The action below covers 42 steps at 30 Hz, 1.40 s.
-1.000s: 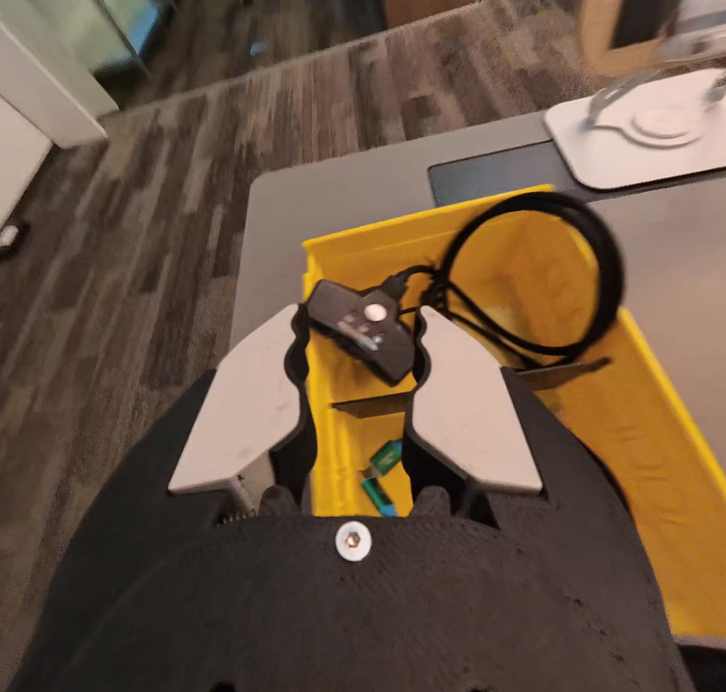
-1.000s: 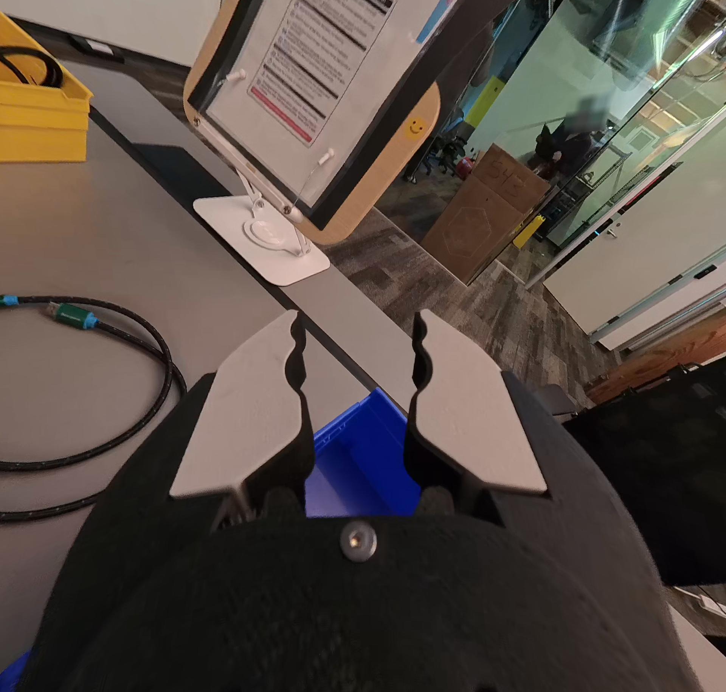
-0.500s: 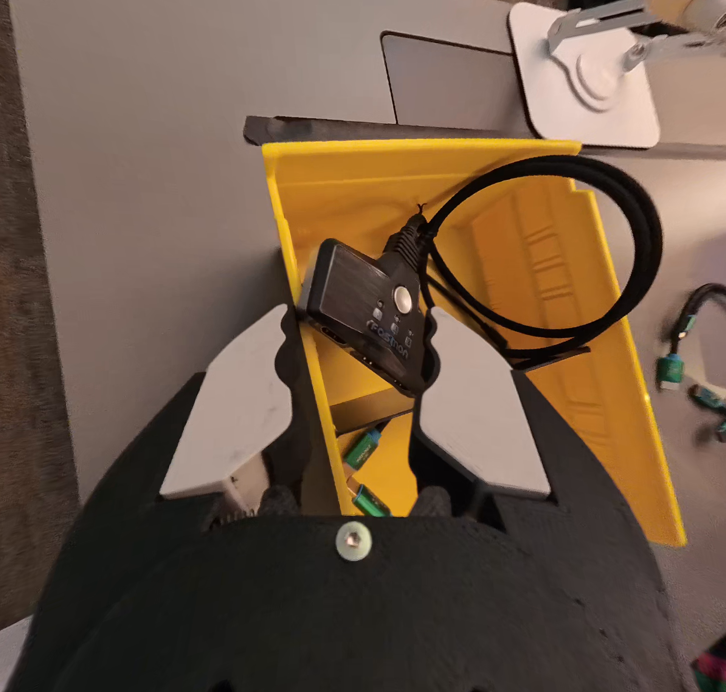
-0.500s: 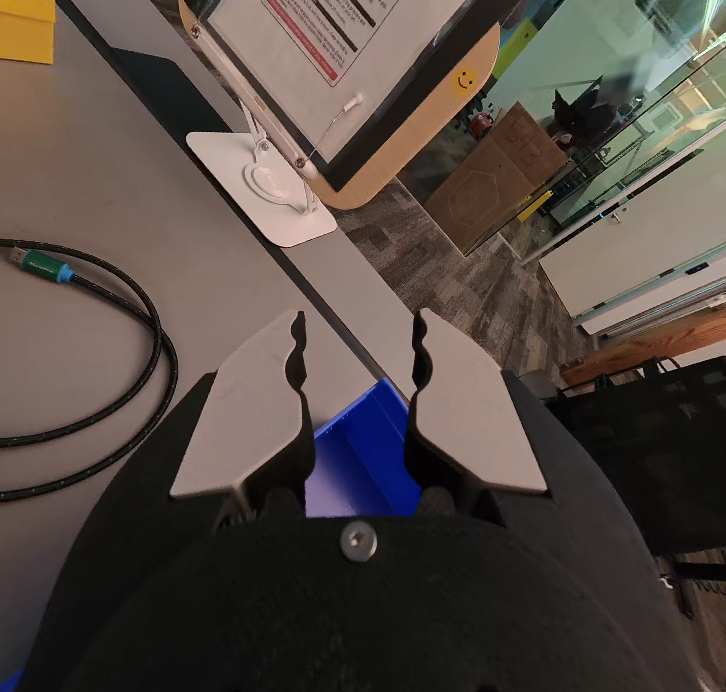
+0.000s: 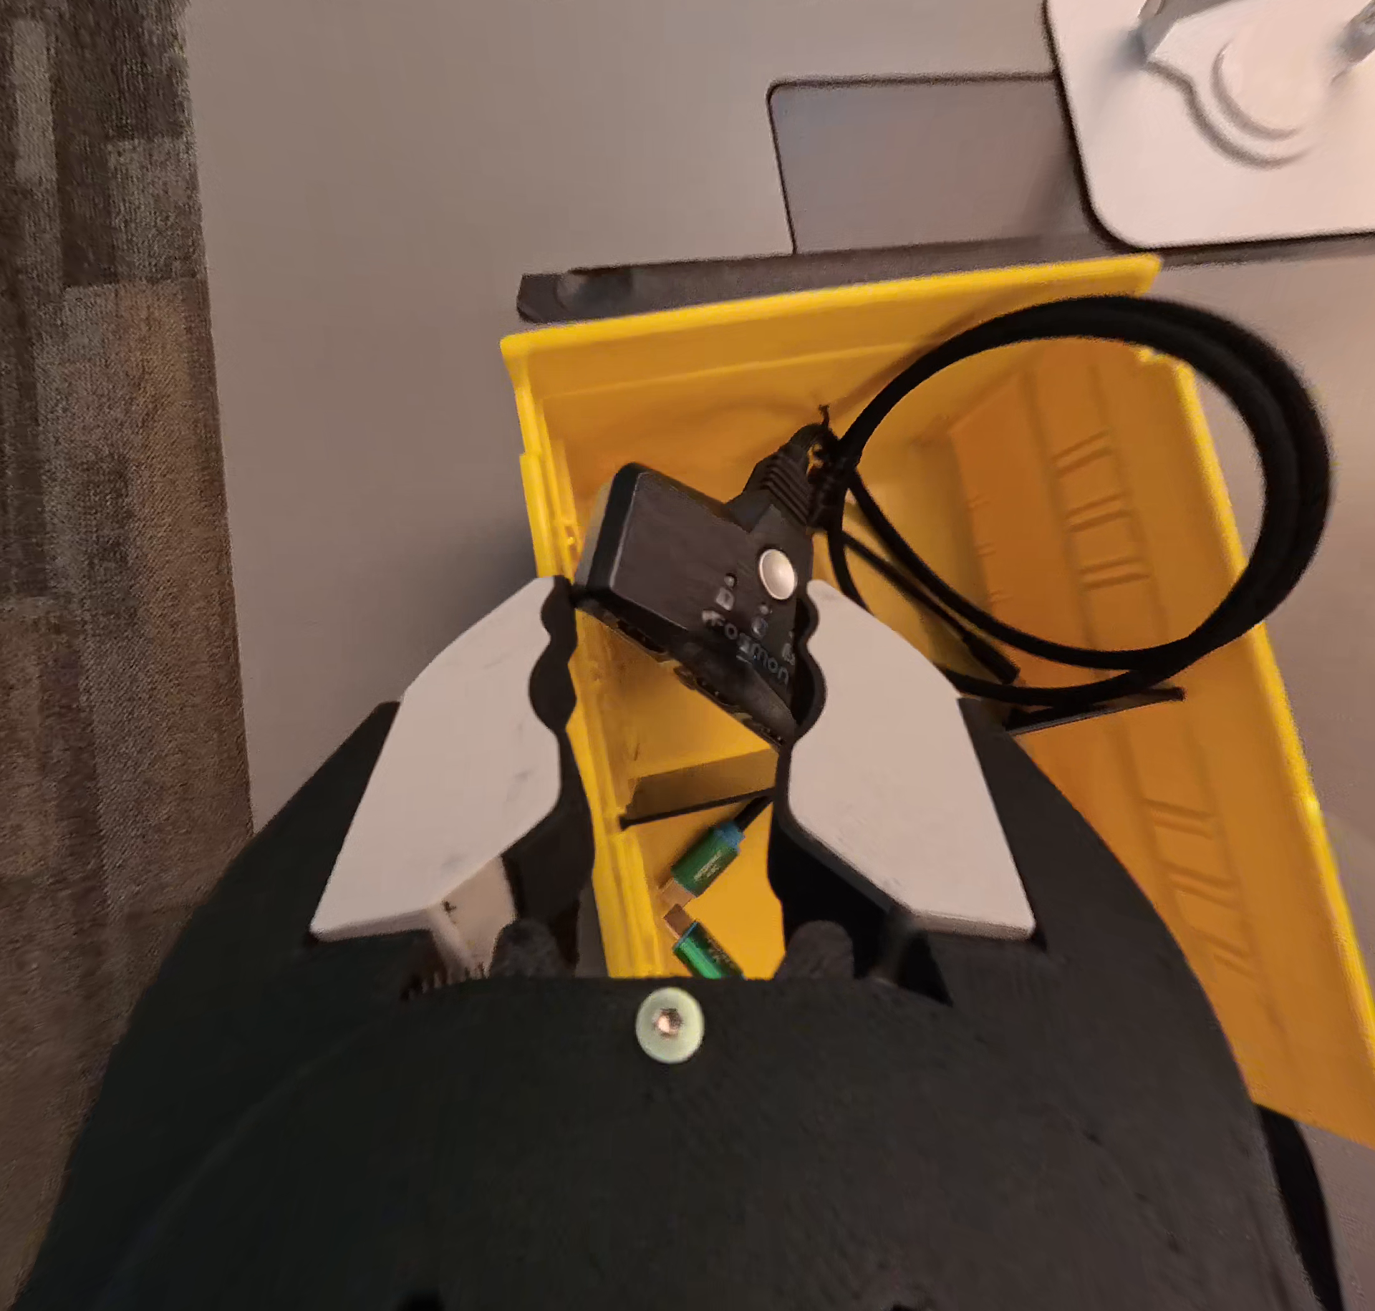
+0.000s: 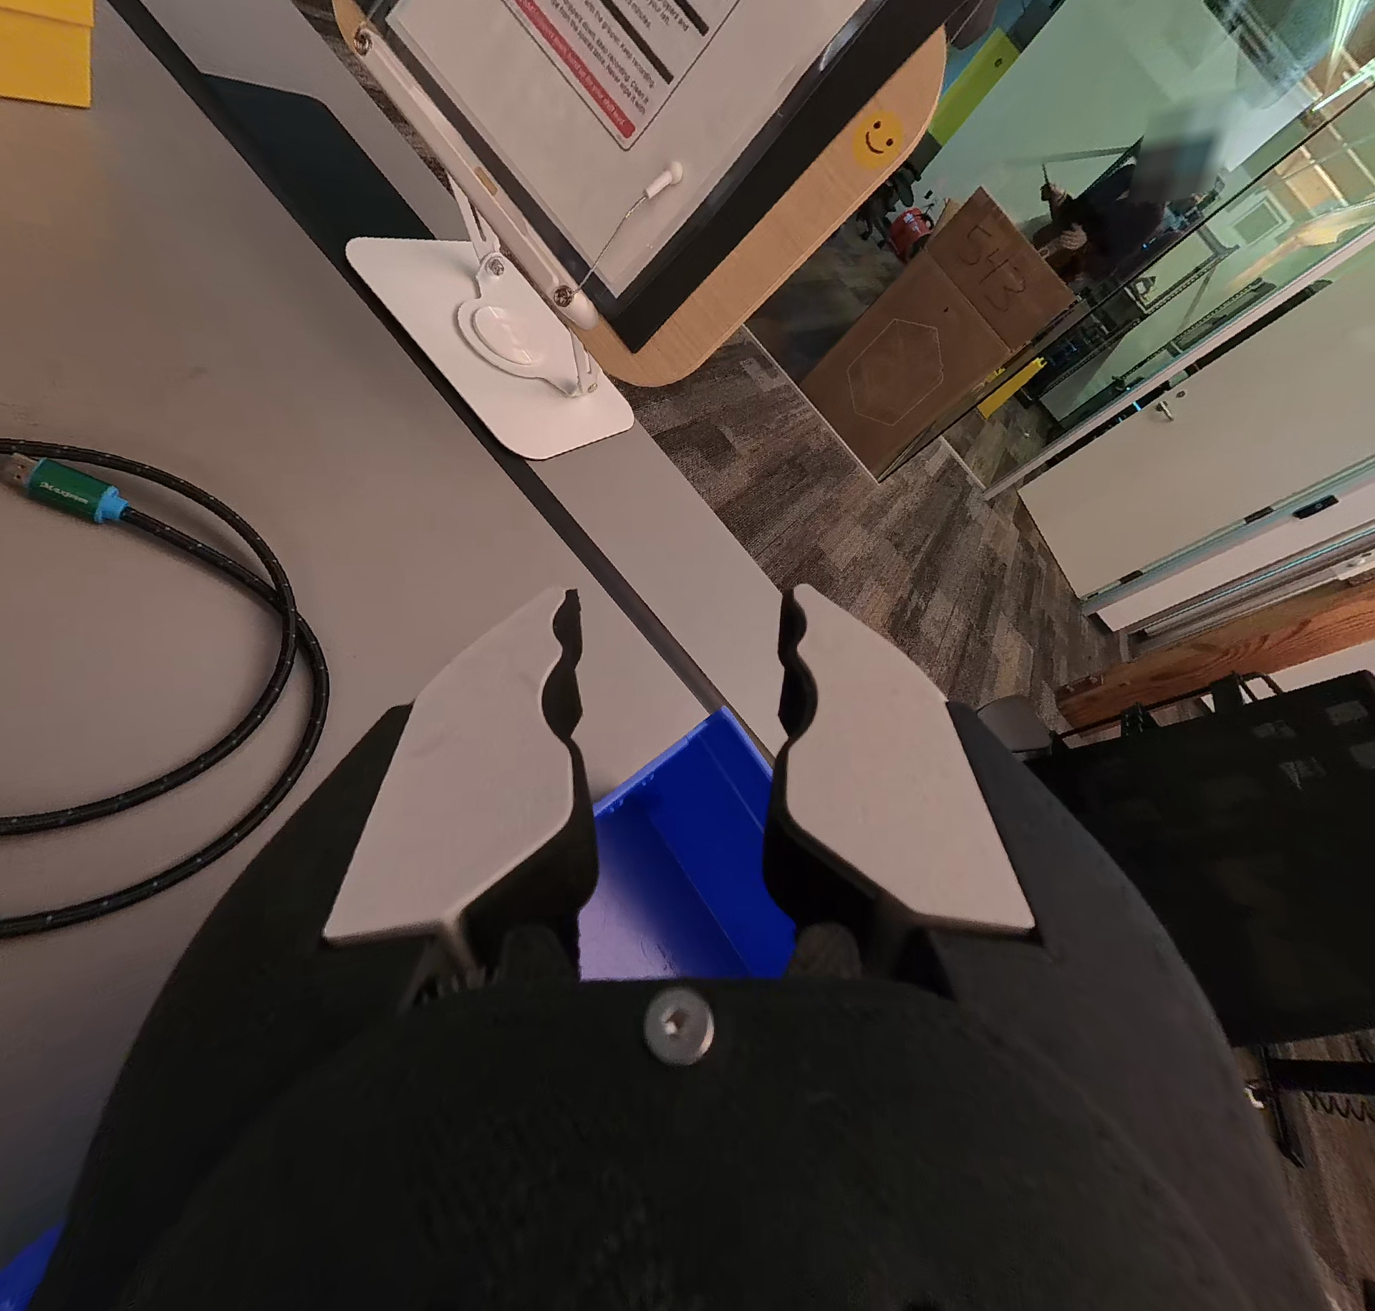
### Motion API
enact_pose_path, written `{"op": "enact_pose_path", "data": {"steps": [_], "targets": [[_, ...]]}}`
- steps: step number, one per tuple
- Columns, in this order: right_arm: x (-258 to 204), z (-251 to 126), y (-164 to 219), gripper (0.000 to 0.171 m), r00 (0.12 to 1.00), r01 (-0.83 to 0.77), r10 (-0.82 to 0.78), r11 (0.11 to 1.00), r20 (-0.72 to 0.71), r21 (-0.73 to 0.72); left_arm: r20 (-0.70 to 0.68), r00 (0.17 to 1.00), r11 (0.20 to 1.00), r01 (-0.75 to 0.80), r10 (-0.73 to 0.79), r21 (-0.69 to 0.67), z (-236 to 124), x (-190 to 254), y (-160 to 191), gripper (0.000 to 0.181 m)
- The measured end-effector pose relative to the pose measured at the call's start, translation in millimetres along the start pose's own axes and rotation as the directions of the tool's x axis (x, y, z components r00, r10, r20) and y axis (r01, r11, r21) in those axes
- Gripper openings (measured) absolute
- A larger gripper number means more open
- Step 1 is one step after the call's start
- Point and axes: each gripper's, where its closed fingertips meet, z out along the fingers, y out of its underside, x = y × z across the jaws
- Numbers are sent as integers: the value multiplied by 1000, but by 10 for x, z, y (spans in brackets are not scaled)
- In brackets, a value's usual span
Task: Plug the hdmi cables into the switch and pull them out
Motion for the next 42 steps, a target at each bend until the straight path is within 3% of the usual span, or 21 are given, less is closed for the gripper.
{"op": "enact_pose_path", "data": {"steps": [6, 9, 15, 19, 22, 25, 28, 35, 38, 42], "targets": [[35, -34, -10, 52, 1000, -14, 14, 1000, -5, 19, -89, 996, 983, 44, -28, 180, -178, 371, -287, 49], [23, -39, -23, 52, 1000, -14, 14, 1000, 1, 25, -146, 987, 983, 91, -68, 158, -100, 557, -245, 48], [7, -57, -55, 52, 1000, -8, 8, 999, 5, 37, -50, 998, 998, -27, 24, -56, 339, 711, 115, 35], [11, -63, -43, 52, 1000, -10, 10, 999, 7, 37, -17, 999, 998, -44, 45, 51, 222, 752, -106, 23], [21, -64, -38, 51, 1000, -9, 9, 999, 5, 37, 84, 983, 978, -174, 165, 115, -35, 761, -270, 22], [25, -68, -57, 51, 1000, -13, 13, 999, 6, 49, 226, 921, 931, -348, 318, 110, -356, 846, -401, 22], [18, -74, -79, 51, 1000, -7, 6, 999, 7, 54, 379, 796, 842, -534, 472, 73, -672, 1021, -552, 22], [-19, -104, -132, 51, 1000, 15, -16, 998, 9, 61, 546, 550, 614, -785, 633, 79, -1344, 1789, -920, 22], [-33, -109, -144, 51, 1000, 16, -17, 998, 14, 67, 540, 476, 522, -849, 694, 77, -1371, 2202, -929, 22], [-48, -120, -149, 51, 1000, 20, -22, 998, 17, 67, 493, 396, 443, -896, 775, 23, -1071, 2718, -760, 23]]}}
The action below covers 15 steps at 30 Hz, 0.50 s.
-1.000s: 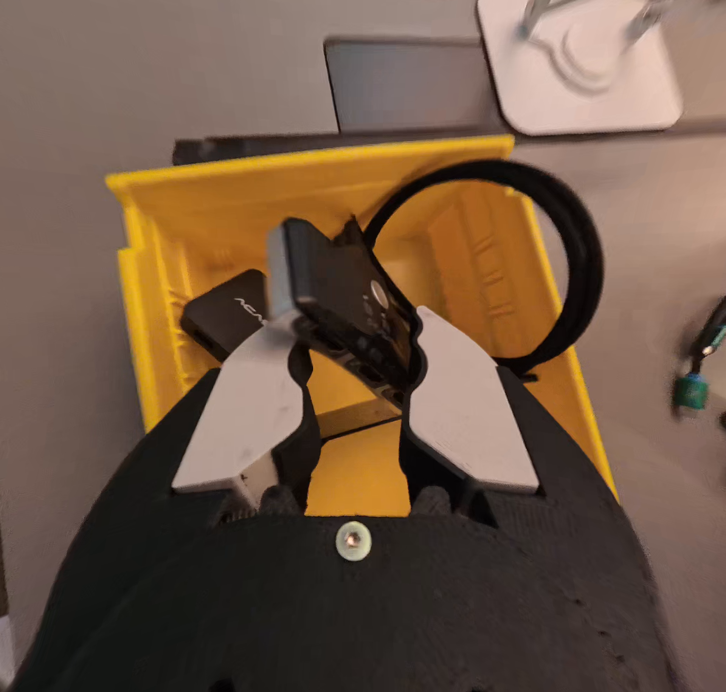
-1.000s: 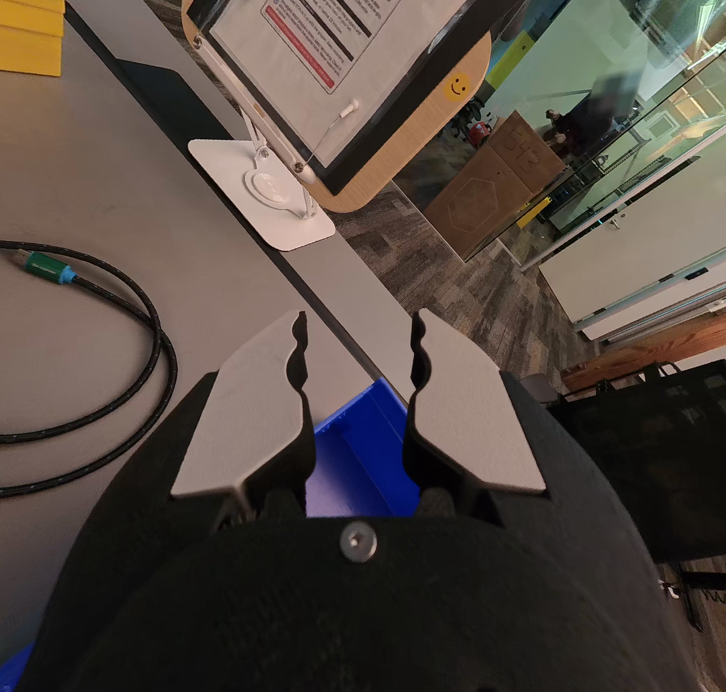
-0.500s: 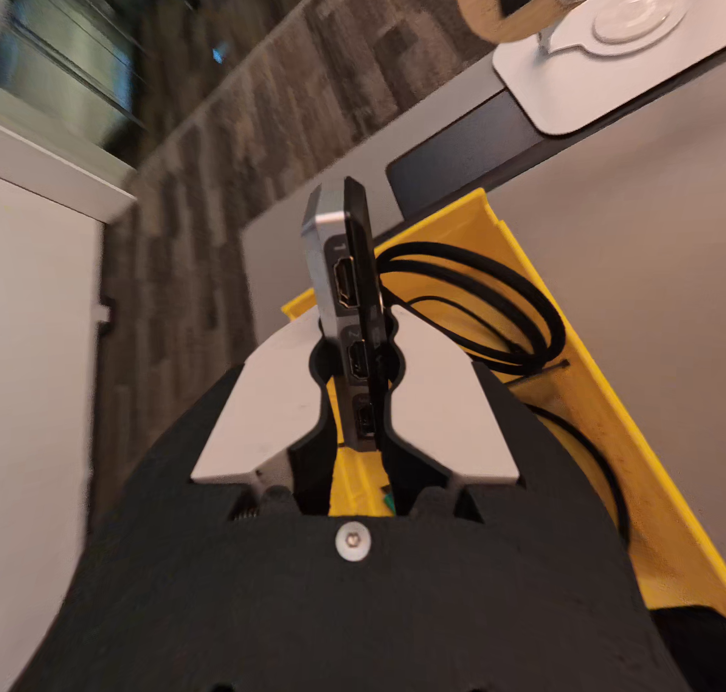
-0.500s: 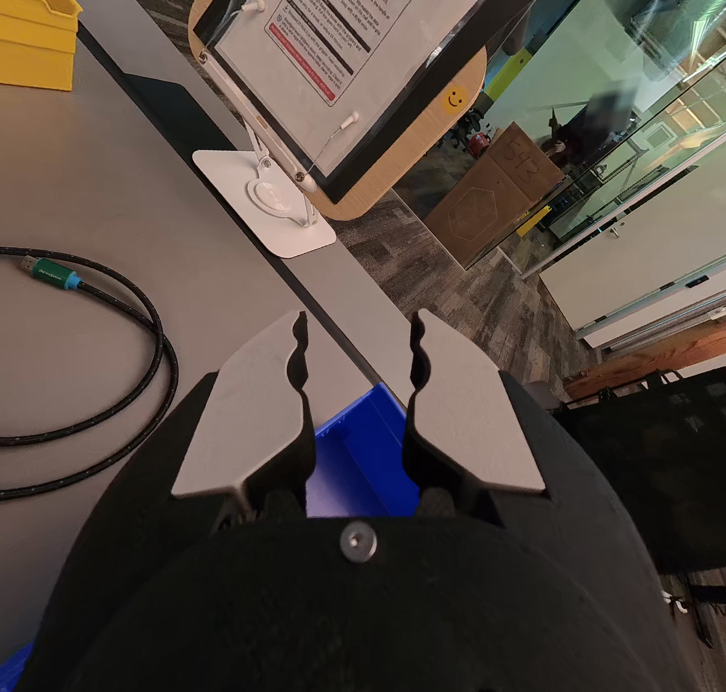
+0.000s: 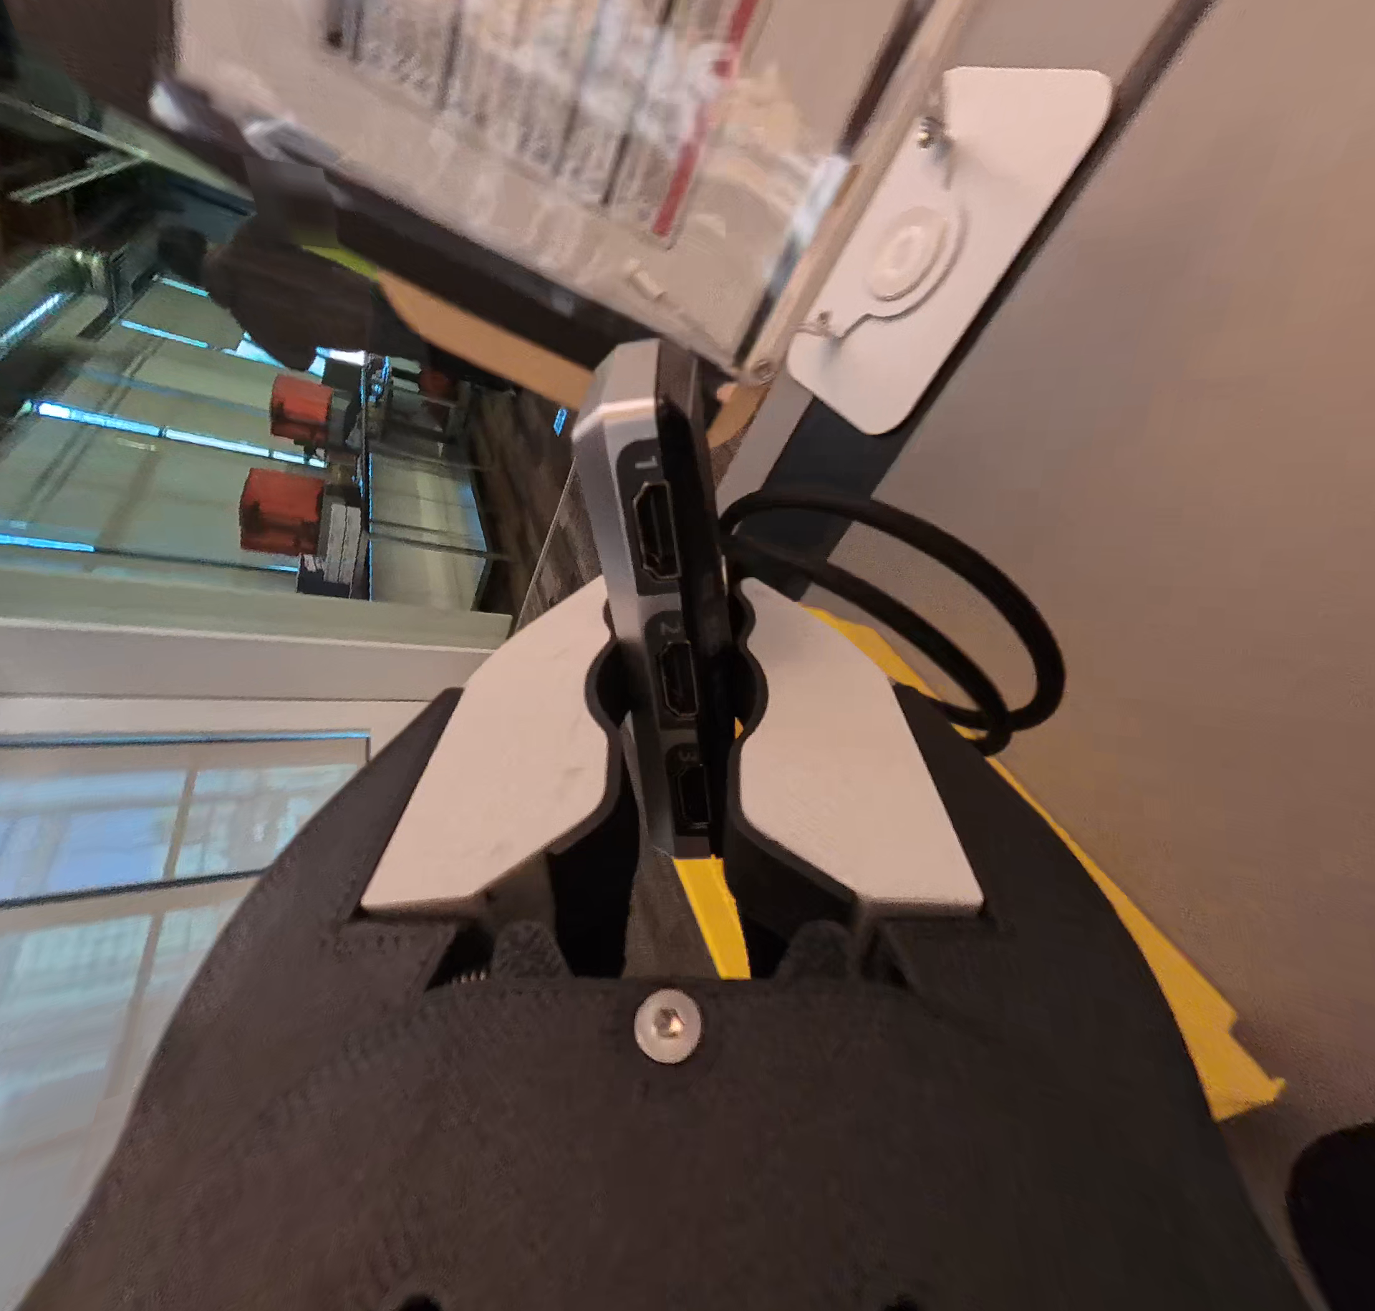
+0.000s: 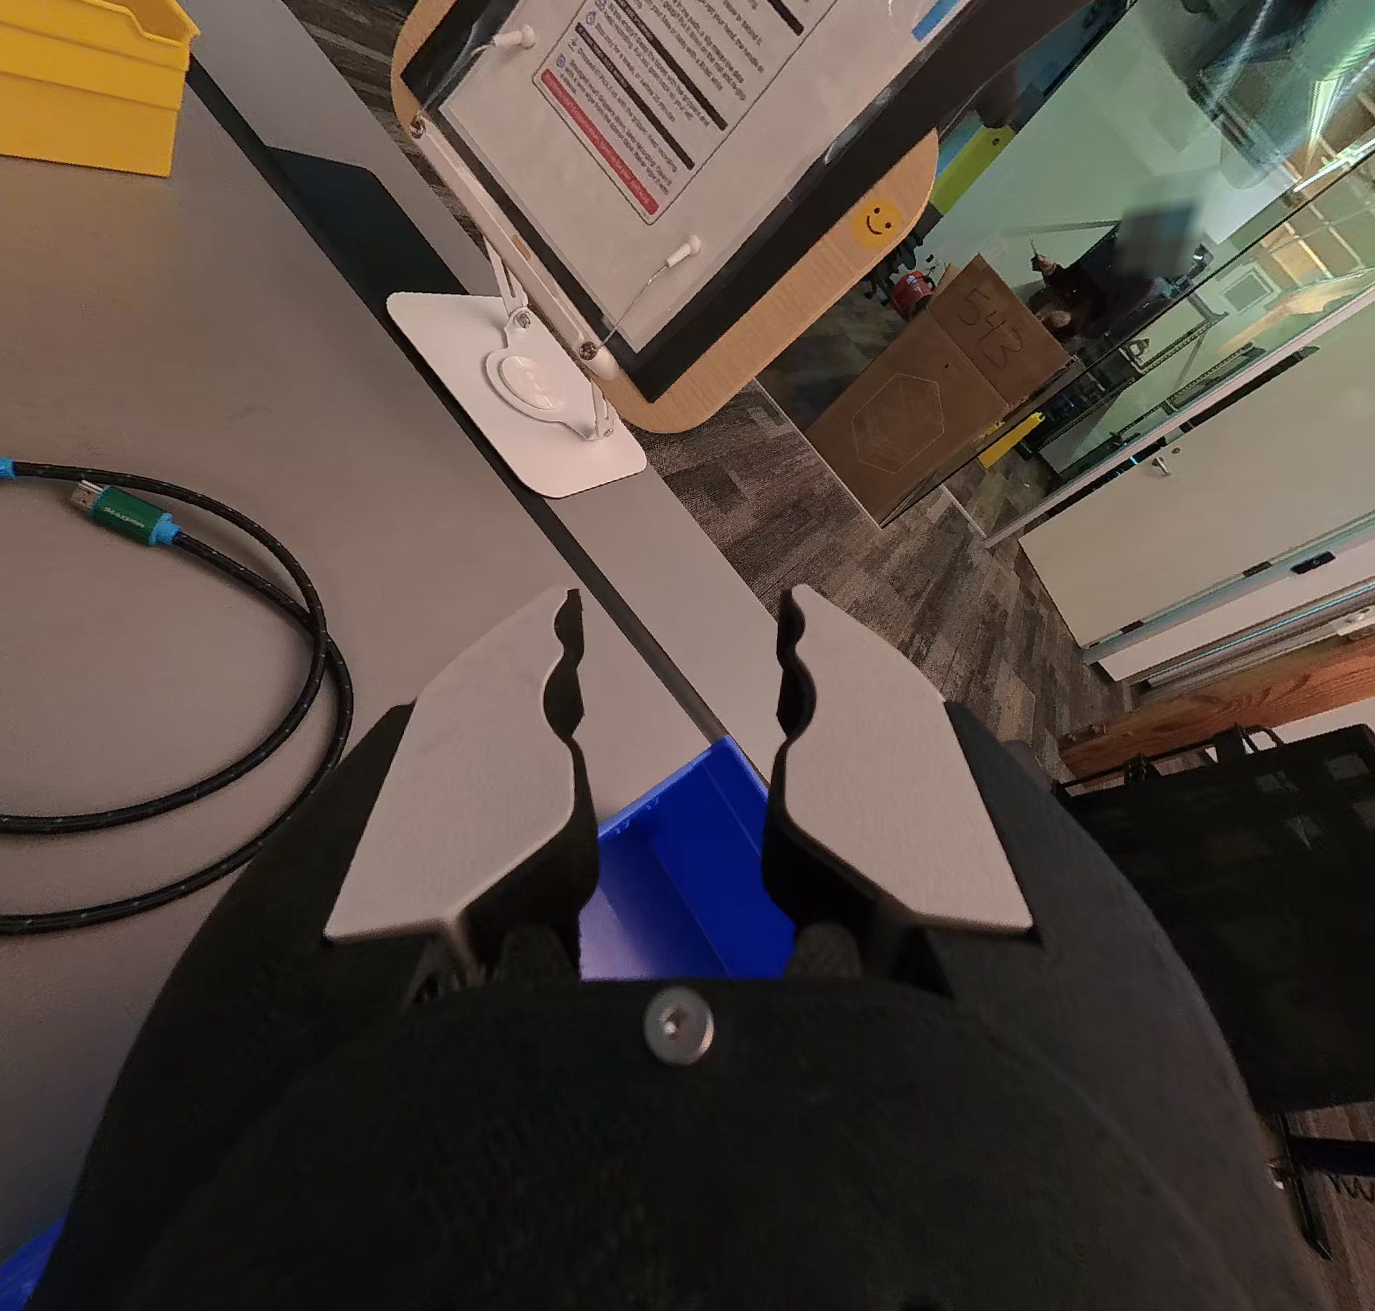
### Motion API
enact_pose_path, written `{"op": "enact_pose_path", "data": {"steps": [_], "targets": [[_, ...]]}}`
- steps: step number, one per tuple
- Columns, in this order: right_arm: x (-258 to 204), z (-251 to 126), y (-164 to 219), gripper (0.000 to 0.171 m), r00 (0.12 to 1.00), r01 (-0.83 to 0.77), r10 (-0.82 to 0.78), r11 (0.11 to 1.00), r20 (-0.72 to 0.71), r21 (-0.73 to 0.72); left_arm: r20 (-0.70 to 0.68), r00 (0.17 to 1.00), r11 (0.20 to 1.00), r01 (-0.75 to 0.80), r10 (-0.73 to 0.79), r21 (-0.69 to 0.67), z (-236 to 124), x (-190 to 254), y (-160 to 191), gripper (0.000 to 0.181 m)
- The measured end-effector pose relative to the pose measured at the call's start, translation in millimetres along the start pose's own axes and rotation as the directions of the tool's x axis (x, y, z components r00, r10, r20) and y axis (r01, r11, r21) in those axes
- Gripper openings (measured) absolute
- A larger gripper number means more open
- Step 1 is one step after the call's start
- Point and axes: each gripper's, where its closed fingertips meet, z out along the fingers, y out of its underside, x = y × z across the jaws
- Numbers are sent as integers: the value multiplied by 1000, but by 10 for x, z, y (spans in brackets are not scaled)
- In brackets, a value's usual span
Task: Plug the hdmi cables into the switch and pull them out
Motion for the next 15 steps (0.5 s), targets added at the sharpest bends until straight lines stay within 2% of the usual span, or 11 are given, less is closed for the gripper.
{"op": "enact_pose_path", "data": {"steps": [5, 9, 11, 15], "targets": [[-2, -4, 21, 51, 1000, -9, 9, 1000, 0, -2, 17, 982, 982, -185, 186, -39, 323, 648, -363, 22], [19, -9, 92, 51, 1000, -9, 8, 1000, -9, -26, -51, 923, 919, -385, 382, -88, 699, 1349, -456, 23], [29, -16, 96, 51, 1000, -17, 17, 1000, -7, -18, -117, 909, 908, -411, 401, -82, 856, 1692, -456, 23], [60, -23, 121, 51, 1000, -28, 28, 1000, -2, -14, -229, 923, 935, -339, 309, -105, 1067, 2099, -393, 22]]}}
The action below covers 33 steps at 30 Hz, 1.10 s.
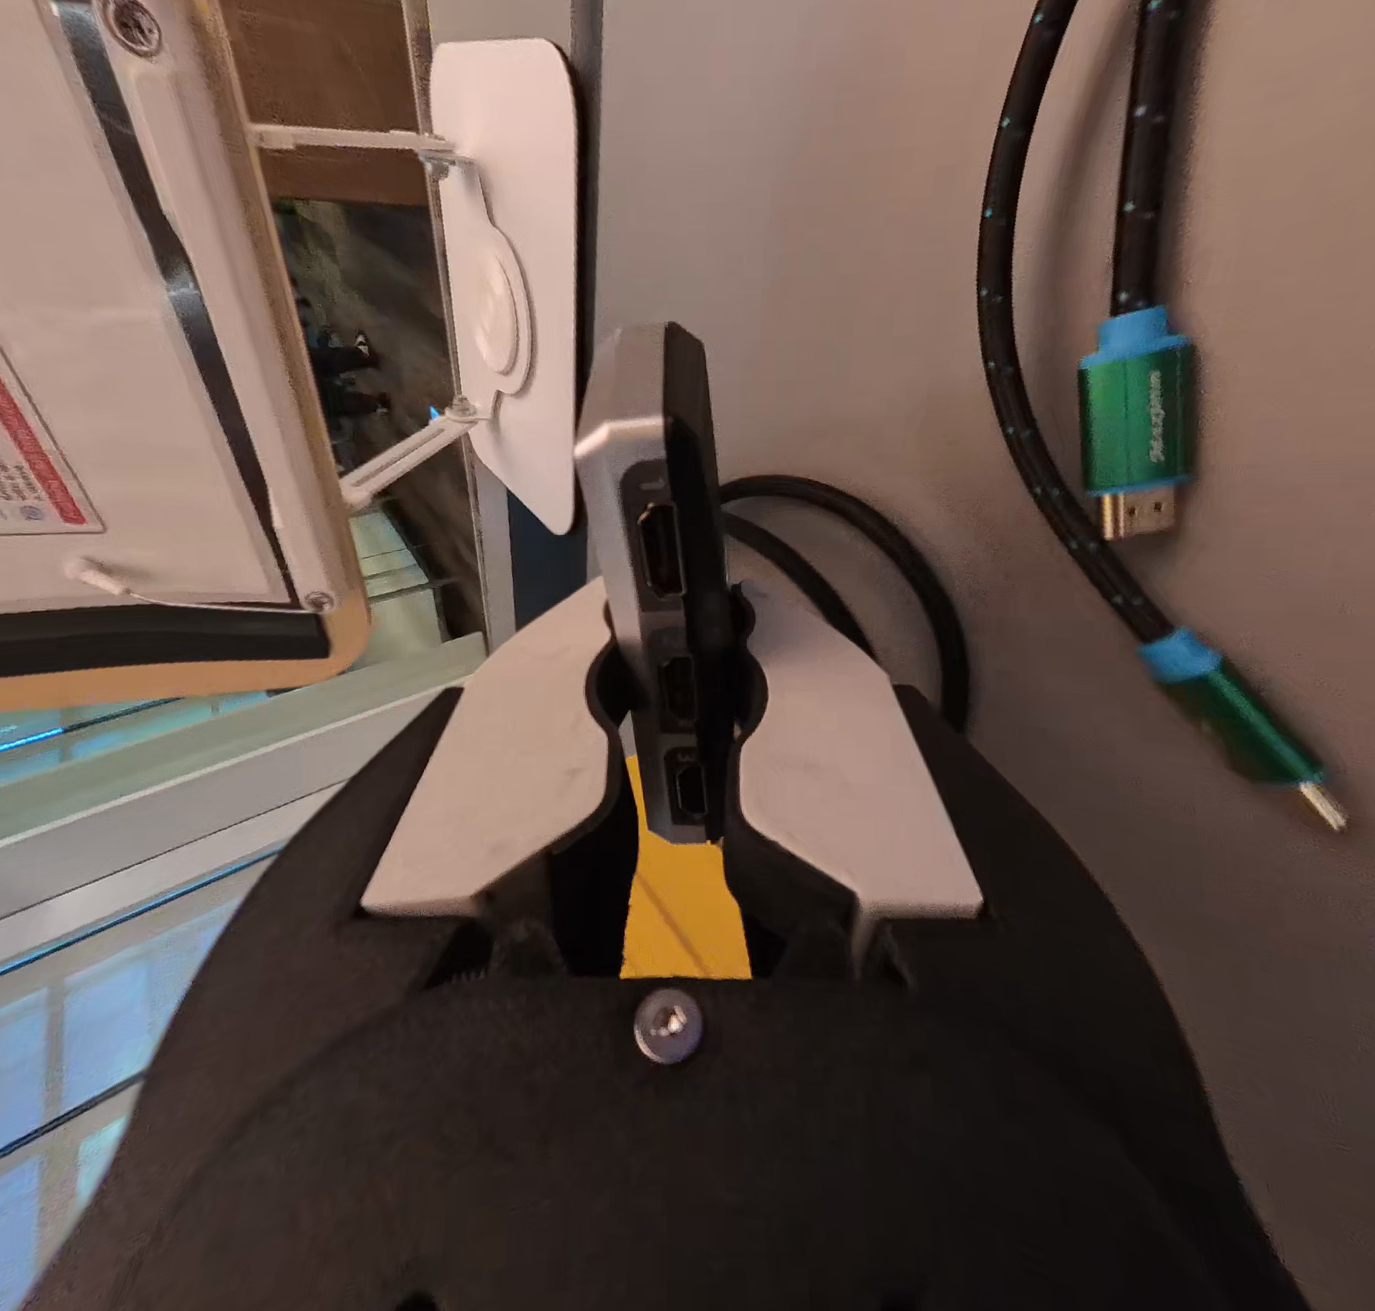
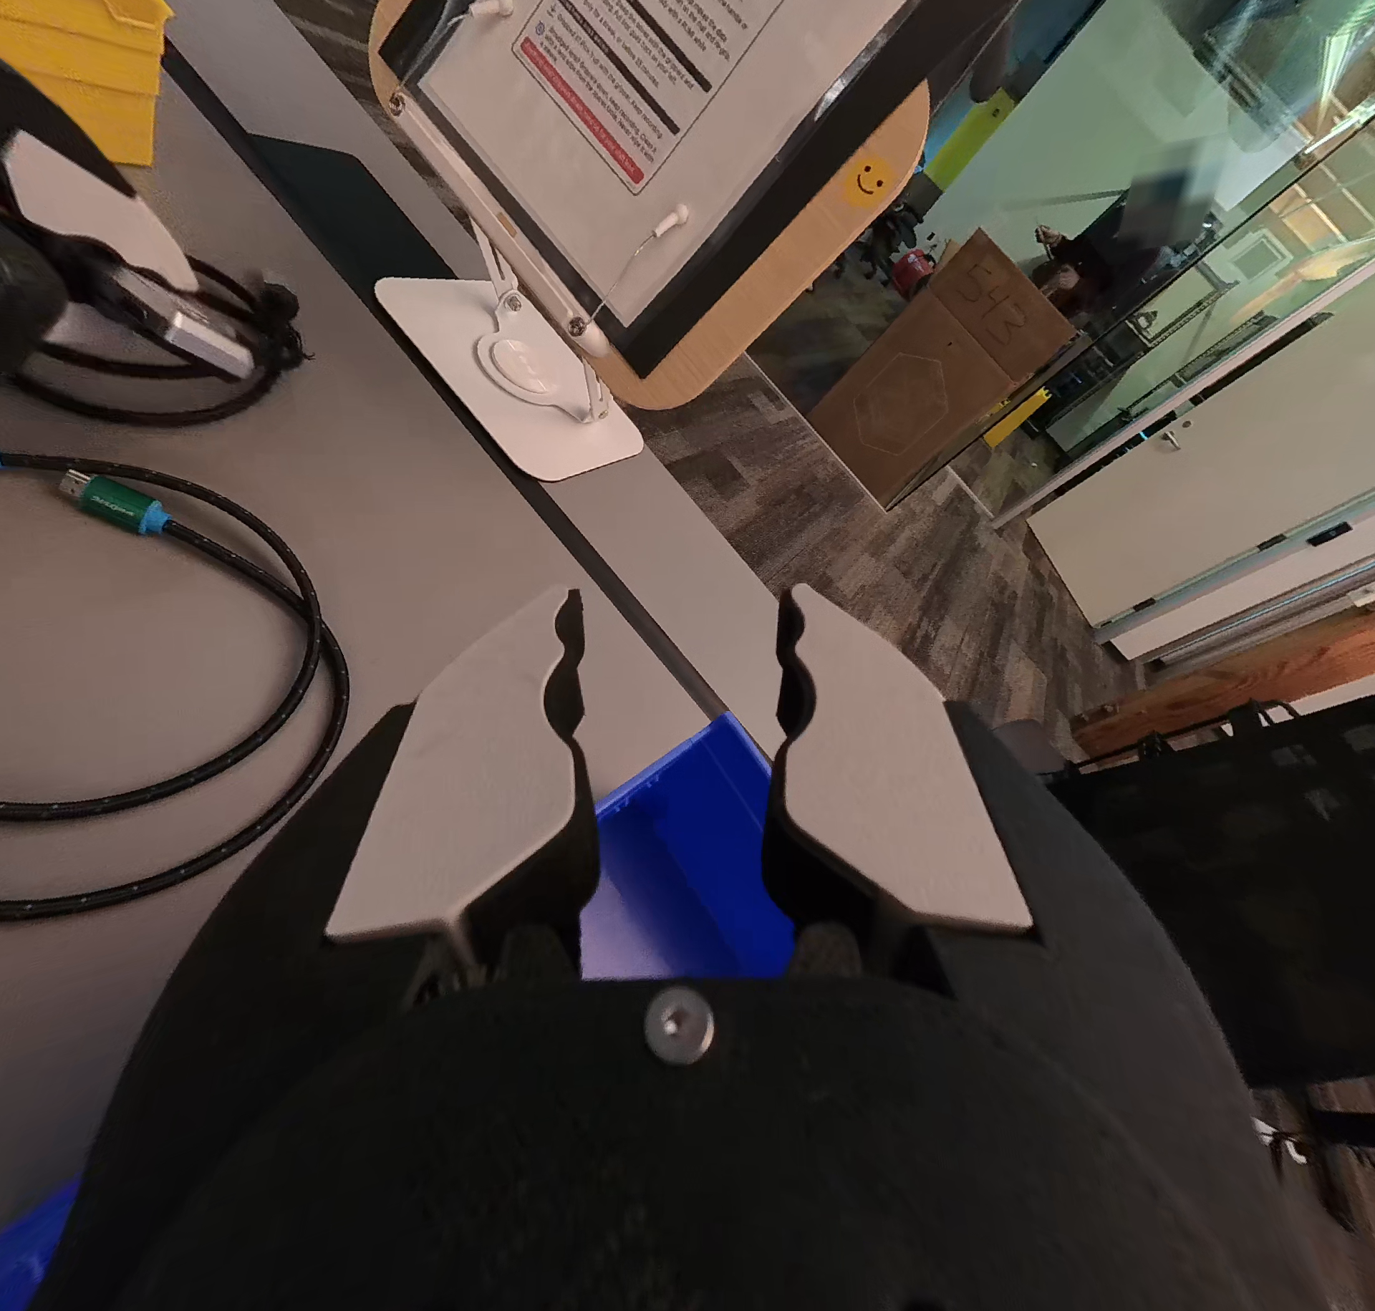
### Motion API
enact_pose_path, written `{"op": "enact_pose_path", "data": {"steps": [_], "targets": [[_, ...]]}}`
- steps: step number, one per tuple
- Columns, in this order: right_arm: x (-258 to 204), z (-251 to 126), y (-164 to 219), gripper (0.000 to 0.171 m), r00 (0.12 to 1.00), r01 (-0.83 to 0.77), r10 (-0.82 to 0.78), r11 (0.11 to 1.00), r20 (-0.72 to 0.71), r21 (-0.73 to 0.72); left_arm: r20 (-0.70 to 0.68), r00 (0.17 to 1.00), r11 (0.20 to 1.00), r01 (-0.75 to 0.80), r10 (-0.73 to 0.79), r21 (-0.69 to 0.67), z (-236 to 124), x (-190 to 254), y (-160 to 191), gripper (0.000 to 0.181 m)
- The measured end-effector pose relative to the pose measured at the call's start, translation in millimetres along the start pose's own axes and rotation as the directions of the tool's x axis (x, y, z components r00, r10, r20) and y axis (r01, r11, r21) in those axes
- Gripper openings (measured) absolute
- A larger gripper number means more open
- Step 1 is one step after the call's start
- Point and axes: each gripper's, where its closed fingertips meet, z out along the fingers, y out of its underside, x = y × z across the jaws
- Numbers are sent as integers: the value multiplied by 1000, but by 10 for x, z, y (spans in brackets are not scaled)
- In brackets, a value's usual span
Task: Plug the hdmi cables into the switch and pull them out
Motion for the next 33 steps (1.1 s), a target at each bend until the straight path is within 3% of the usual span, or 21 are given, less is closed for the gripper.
{"op": "enact_pose_path", "data": {"steps": [4, 8, 12, 17, 19, 22, 24, 30, 32, 33], "targets": [[1, 29, 61, 51, 1000, -3, 3, 1000, 6, -14, 32, 998, 998, 56, -56, -13, 197, 103, 132, 24], [27, 49, 121, 51, 1000, -19, 19, 1000, 6, -24, 72, 992, 984, 116, -108, -134, 288, 260, 447, 36], [74, 47, 201, 51, 999, -44, 44, 998, -4, -35, -61, 945, 944, 315, -322, -100, 173, 478, 506, 58], [110, 1, 264, 51, 998, -64, 63, 997, -20, -40, -162, 767, 769, 635, -620, 64, -323, 347, 469, 51], [113, -5, 278, 51, 997, -69, 69, 997, -18, -38, -268, 686, 685, 720, -677, 110, -561, 418, 413, 51], [104, 11, 313, 51, 998, -69, 68, 996, -16, -54, -521, 577, 567, 799, -629, 201, -917, 711, 110, 51], [82, 26, 322, 51, 998, -62, 61, 996, -11, -66, -613, 555, 537, 809, -562, 239, -1027, 921, -35, 52], [-23, 55, 247, 51, 1000, -23, 24, 998, 17, -62, -744, 560, 636, 733, -364, 241, -1048, 1613, -367, 54], [-67, 73, 187, 51, 1000, -2, 3, 998, 30, -59, -740, 567, 659, 717, -362, 227, -1015, 1686, -435, 30], [-98, 84, 171, 51, 999, 8, -6, 998, 37, -58, -744, 564, 651, 723, -360, 233, -1028, 1674, -478, 27]]}}
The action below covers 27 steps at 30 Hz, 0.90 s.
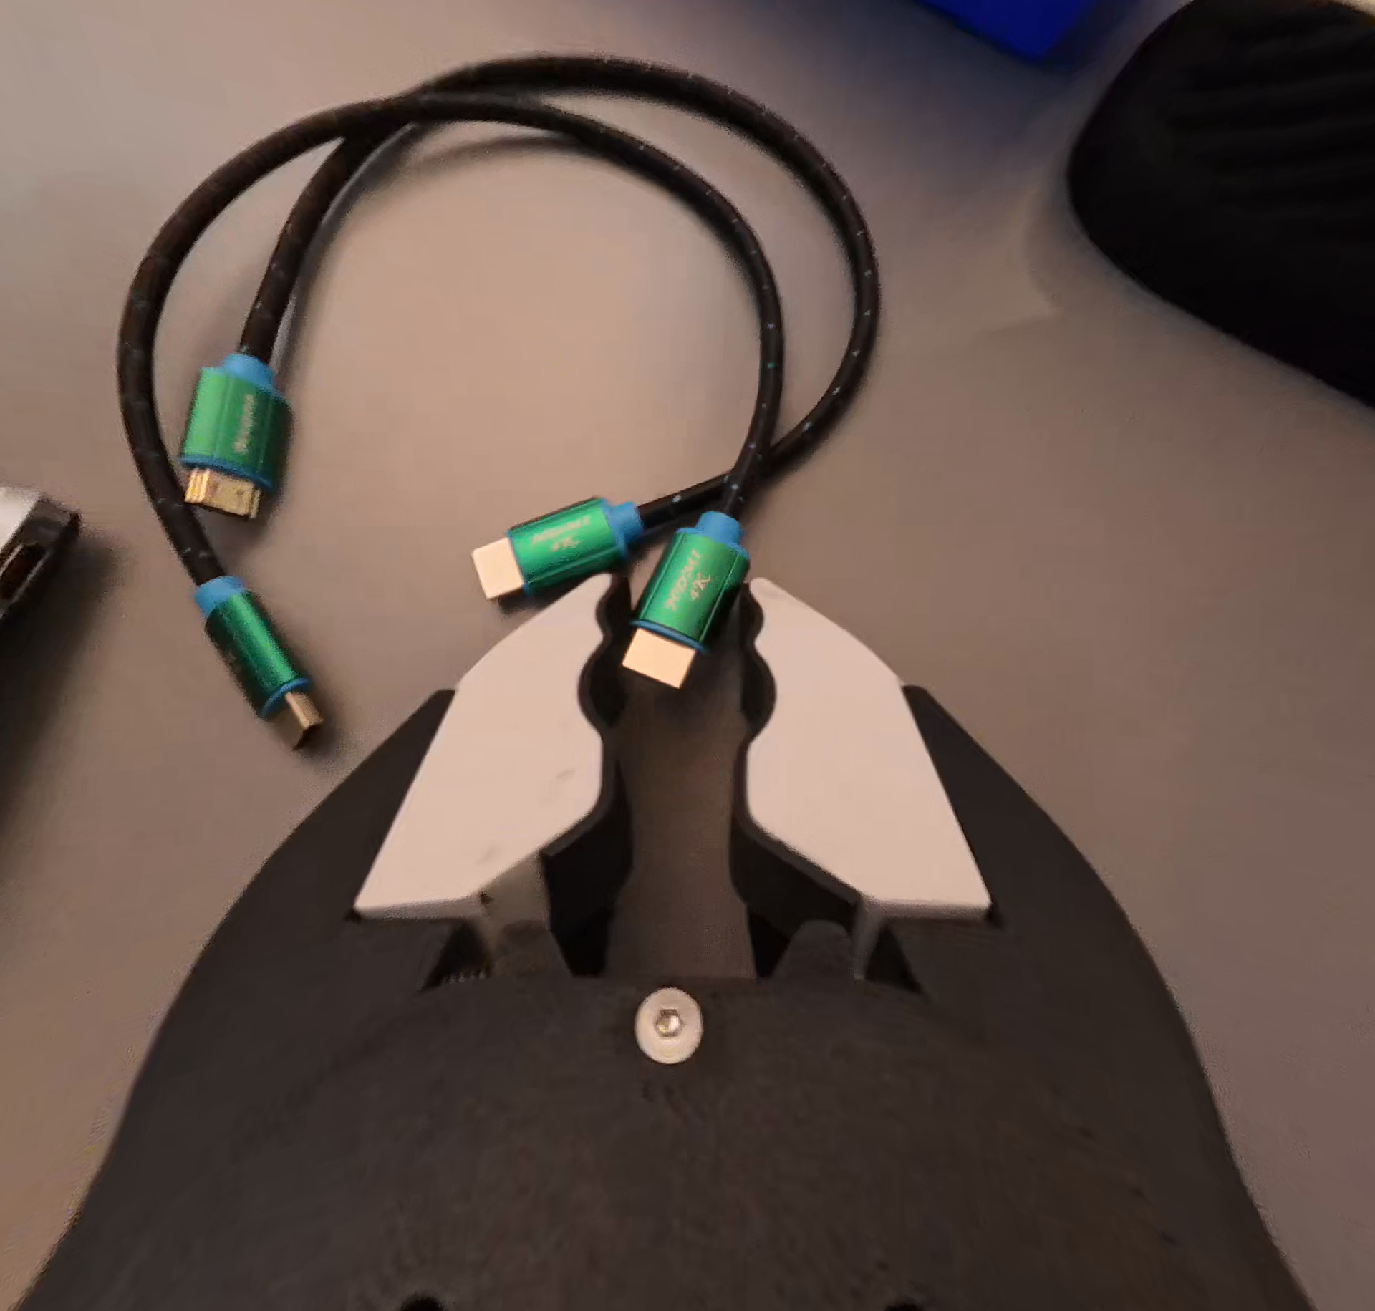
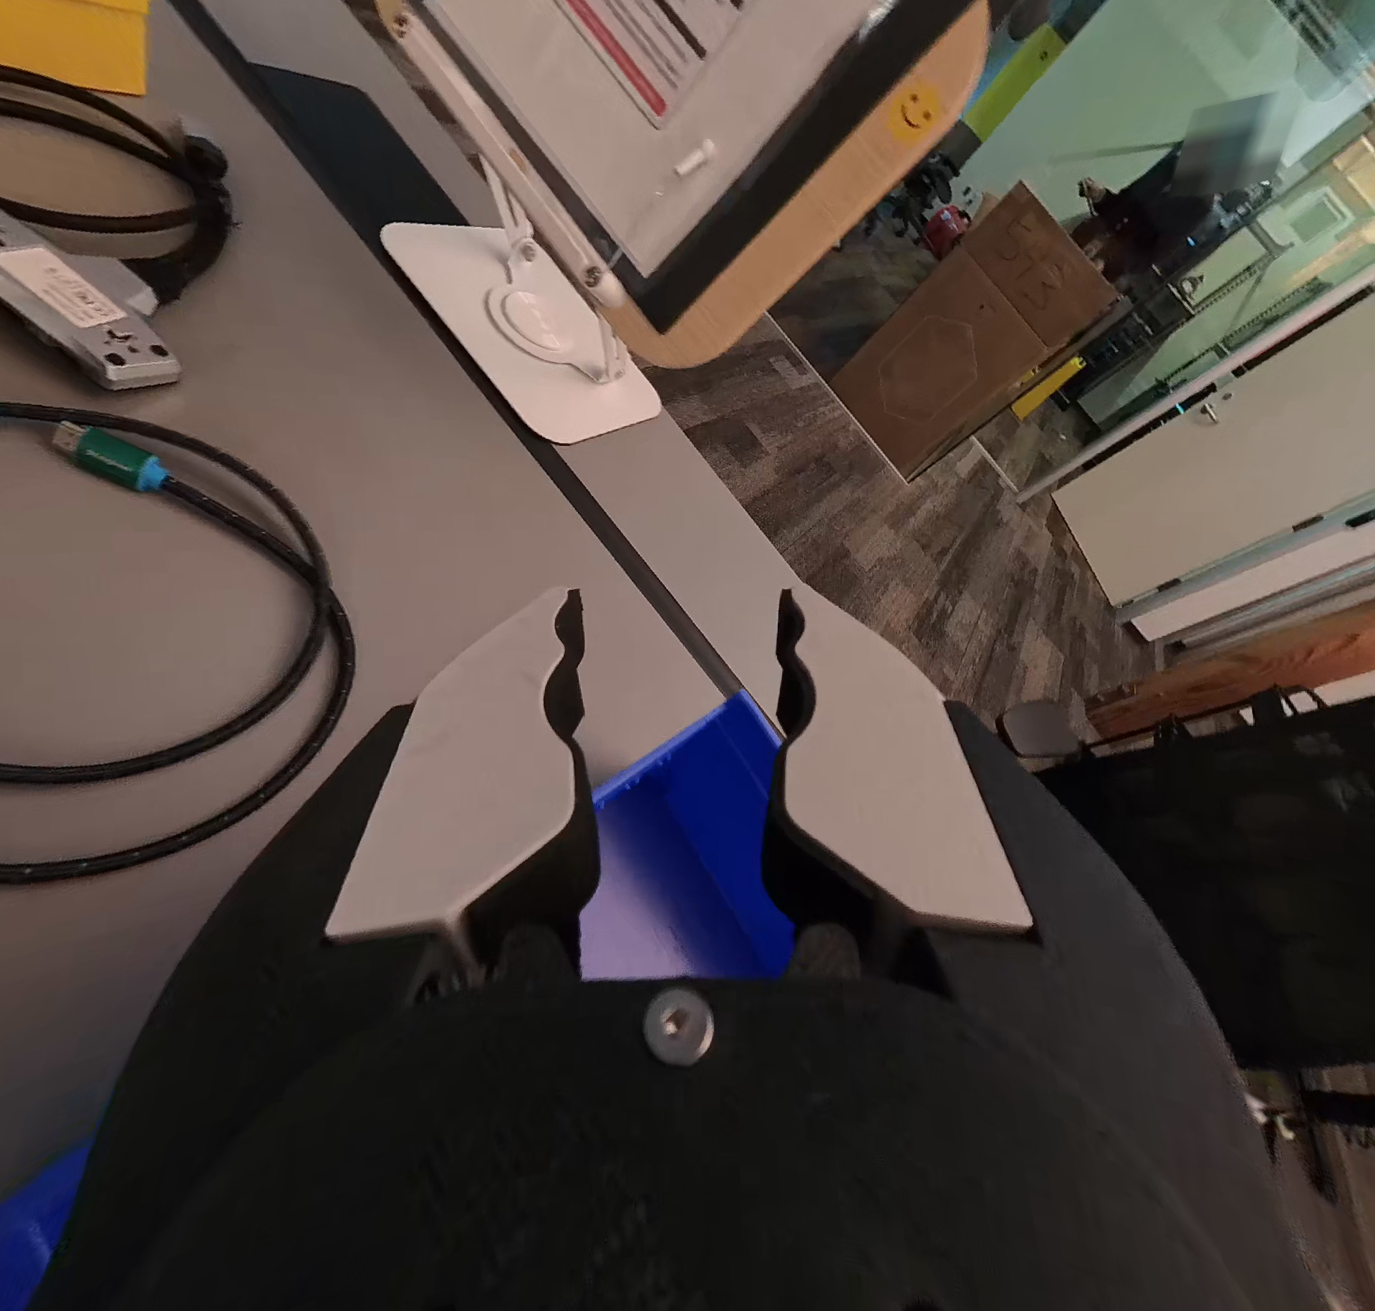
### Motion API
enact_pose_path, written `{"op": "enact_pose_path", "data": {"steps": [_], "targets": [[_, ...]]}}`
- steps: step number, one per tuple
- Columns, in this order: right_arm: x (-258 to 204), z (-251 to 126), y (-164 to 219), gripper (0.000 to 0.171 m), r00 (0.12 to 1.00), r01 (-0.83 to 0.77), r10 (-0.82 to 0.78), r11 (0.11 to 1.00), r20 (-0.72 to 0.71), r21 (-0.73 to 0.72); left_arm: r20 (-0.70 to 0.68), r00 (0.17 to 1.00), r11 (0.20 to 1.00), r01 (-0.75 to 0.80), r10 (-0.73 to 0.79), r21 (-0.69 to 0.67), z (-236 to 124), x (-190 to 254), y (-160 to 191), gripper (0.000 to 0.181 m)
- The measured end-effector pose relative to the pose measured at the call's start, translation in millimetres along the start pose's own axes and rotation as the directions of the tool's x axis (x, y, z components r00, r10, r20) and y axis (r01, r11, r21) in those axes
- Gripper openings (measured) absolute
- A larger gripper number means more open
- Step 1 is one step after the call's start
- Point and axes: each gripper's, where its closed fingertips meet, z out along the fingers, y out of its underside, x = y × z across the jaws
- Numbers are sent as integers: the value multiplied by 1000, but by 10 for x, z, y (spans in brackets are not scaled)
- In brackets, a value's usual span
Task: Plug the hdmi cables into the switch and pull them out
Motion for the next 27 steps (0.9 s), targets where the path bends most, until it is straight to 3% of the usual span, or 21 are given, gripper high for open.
{"op": "enact_pose_path", "data": {"steps": [7, 10, 14, 16, 21, 24, 27], "targets": [[-317, 128, -235, 51, 993, 86, -86, 996, 82, 12, -50, 993, 989, 113, -108, 98, -178, -45, -217, 25], [-706, 201, -512, 51, 964, 111, -136, 987, 230, 119, -31, 988, 972, 155, -151, 179, -455, -204, -399, 24], [-1579, 109, -1038, 49, 808, 86, -285, 923, 516, 375, -102, 973, 939, 229, -209, 258, -841, -366, -682, 23], [-1948, 68, -1126, 46, 713, 109, -375, 894, 592, 435, -189, 951, 914, 293, -246, 281, -1011, -421, -831, 23], [-2173, 290, -1210, 41, 733, 213, -433, 878, 525, 428, -255, 941, 884, 305, -223, 354, -1332, -553, -1108, 21], [-2187, 345, -1331, 13, 767, 198, -424, 870, 481, 452, -268, 944, 876, 290, -194, 385, -1437, -571, -1242, 17], [-2096, 346, -1444, 8, 798, 153, -366, 891, 478, 427, -273, 950, 877, 258, -153, 406, -1532, -573, -1363, 15]]}}
